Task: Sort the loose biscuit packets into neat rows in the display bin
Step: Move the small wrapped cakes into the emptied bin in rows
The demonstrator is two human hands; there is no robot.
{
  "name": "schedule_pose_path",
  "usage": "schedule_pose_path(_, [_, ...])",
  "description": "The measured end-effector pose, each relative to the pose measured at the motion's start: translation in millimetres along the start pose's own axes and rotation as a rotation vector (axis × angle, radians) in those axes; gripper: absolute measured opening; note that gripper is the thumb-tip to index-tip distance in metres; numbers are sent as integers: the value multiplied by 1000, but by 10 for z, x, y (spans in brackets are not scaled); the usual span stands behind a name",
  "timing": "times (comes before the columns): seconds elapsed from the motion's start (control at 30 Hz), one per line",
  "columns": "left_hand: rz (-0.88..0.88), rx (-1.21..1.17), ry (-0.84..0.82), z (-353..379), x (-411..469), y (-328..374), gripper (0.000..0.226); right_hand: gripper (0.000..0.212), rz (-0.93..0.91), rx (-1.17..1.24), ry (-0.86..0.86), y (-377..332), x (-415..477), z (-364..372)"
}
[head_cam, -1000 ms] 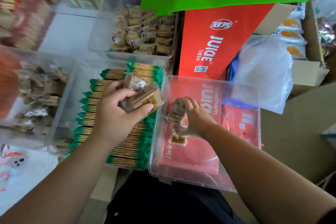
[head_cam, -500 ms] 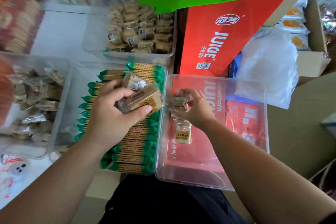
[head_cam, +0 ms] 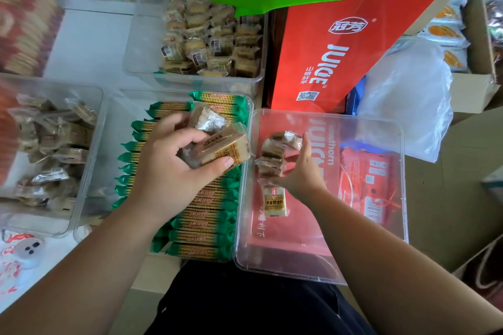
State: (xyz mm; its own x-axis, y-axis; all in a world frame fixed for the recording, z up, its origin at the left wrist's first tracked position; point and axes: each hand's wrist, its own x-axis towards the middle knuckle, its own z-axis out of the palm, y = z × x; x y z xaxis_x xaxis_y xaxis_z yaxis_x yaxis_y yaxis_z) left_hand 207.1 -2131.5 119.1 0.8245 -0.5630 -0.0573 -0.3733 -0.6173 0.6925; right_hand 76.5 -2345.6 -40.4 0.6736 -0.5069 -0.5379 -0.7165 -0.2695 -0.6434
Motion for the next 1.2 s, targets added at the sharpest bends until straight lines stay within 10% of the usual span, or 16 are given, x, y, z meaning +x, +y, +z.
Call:
schedule_pose_path(0.9, [72, -6, 33, -19, -107, 25, 41, 77, -96, -134, 96, -130, 236, 87])
schedule_pose_path(1.2, [83, 10, 1, -19, -172, 42, 44, 115, -82, -91, 151, -124, 134, 102])
